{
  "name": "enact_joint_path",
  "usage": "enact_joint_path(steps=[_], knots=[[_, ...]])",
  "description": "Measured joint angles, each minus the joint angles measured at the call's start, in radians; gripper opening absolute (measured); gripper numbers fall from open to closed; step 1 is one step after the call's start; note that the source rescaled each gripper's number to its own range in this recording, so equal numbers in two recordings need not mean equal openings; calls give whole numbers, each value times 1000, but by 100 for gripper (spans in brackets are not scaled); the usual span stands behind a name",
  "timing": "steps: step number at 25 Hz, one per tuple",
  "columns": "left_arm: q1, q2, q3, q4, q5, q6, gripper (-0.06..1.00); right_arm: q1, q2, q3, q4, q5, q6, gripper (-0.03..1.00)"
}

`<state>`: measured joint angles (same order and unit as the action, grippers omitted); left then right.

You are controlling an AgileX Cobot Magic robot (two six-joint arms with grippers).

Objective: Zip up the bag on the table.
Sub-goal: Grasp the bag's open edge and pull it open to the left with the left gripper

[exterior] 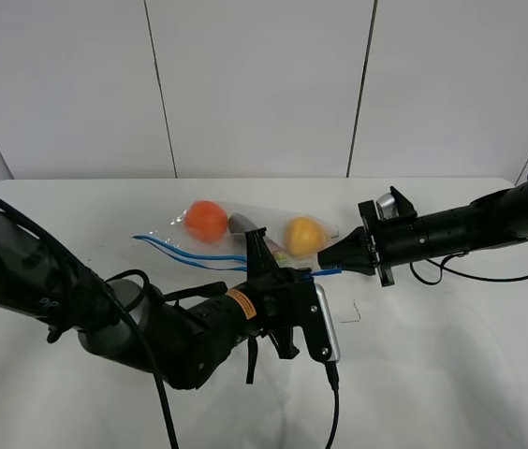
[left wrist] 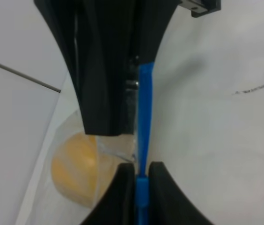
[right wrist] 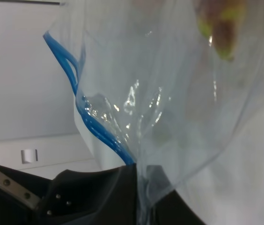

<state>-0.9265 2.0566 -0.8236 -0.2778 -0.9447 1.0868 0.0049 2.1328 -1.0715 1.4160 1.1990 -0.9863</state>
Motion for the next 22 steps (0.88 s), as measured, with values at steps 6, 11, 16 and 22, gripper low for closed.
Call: enact_joint_path(steps=[6,11,16,22], knots=[[1,-2,45,-42,-84,32,0,5,0,0,11,4,0,0],[70,-36,140,-36,-137,57,0,11,0,0,11,4,1,0],[188,-89,227,-34,-181,62,0,11,0,0,14,4,3,0],[342,-105,276,-21,-212,63,0,11,0,0,26,7,4,0]])
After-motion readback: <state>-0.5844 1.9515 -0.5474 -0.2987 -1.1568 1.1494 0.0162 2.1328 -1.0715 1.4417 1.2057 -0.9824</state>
